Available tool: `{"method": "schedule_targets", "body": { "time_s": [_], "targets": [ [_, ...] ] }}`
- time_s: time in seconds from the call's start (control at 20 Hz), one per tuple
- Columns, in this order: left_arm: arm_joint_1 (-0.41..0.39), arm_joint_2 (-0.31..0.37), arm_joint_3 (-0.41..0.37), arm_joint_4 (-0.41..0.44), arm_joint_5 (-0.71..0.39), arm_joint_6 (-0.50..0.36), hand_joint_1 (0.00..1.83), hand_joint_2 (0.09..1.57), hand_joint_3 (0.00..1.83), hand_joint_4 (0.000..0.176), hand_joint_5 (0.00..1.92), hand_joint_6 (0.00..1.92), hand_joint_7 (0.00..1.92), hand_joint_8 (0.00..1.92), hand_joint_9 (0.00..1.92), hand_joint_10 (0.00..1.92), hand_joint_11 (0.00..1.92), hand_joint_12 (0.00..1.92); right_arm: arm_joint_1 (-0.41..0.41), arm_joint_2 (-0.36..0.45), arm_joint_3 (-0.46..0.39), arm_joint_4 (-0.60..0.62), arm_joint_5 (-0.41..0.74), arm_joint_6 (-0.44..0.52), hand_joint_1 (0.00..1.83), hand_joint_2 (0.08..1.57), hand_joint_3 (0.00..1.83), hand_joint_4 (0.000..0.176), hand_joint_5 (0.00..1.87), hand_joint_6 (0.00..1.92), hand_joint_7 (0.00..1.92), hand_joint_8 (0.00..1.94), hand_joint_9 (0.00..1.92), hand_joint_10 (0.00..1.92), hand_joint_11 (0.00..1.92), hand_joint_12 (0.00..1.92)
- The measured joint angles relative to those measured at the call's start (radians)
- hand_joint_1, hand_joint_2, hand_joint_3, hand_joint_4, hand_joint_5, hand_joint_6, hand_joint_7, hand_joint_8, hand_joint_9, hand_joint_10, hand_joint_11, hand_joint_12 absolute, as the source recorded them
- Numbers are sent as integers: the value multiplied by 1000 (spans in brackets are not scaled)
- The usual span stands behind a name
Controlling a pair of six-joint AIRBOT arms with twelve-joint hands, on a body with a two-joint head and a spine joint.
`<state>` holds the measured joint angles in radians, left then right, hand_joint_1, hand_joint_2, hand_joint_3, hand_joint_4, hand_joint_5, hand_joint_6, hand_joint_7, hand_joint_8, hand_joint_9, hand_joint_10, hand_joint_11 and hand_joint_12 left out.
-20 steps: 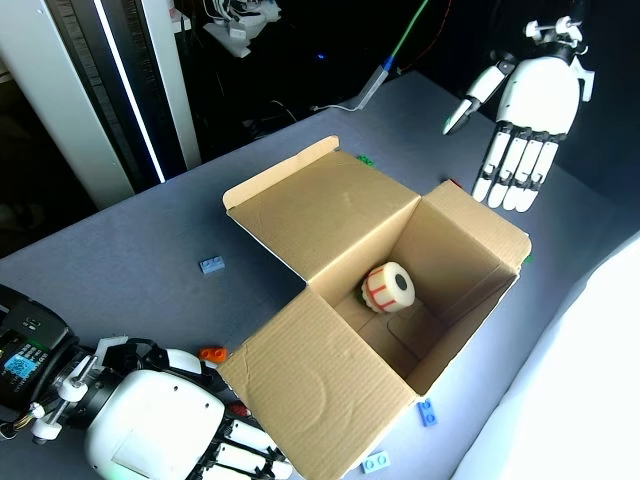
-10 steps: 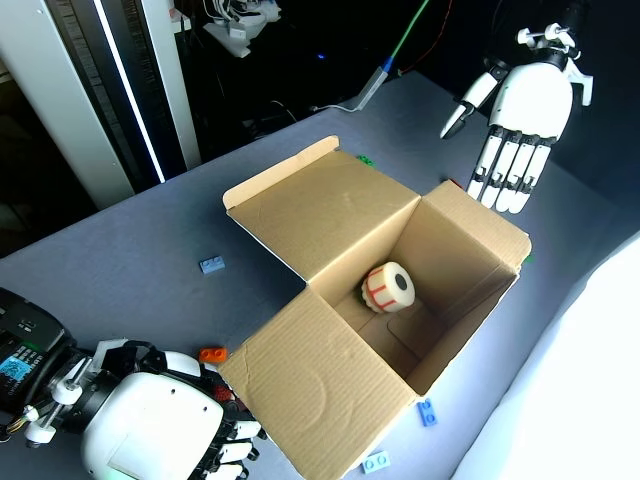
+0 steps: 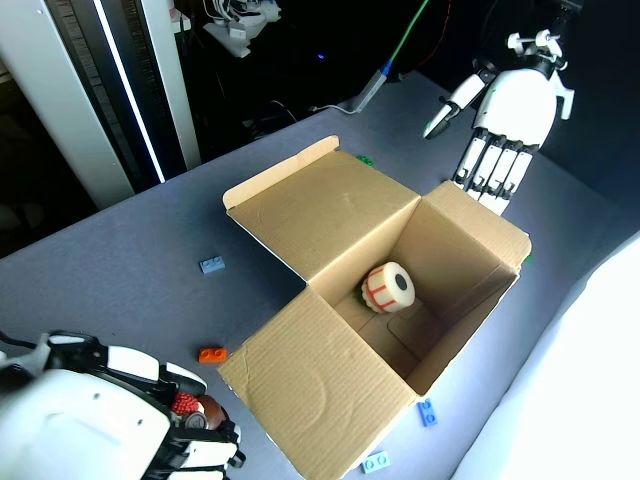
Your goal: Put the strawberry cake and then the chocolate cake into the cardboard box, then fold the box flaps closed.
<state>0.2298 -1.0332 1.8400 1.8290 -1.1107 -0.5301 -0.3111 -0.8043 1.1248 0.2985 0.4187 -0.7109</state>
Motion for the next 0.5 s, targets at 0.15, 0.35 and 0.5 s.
{"method": "schedule_targets", "body": {
  "time_s": [0.15,0.35,0.5],
  "targets": [
    [13,-6,-20,-23,31,0,0,1232,0,5,55,5,76,4,68,7,0,373,73,69,-51,1,-30,0,1171,1214,1,0,843,1156,751,1425,520,1348,223,1720],
    [23,-12,-42,-40,53,2,0,1257,4,3,68,4,73,0,57,1,0,313,161,90,-61,-1,-56,8,1159,1239,1,0,720,1285,787,1423,529,1335,225,1737],
    [23,-12,-42,-56,88,5,0,1260,3,0,48,1,62,1,48,3,0,277,259,66,-75,-45,-126,8,1182,1231,0,0,686,1292,850,1364,596,1358,271,1763]
  ]
}}
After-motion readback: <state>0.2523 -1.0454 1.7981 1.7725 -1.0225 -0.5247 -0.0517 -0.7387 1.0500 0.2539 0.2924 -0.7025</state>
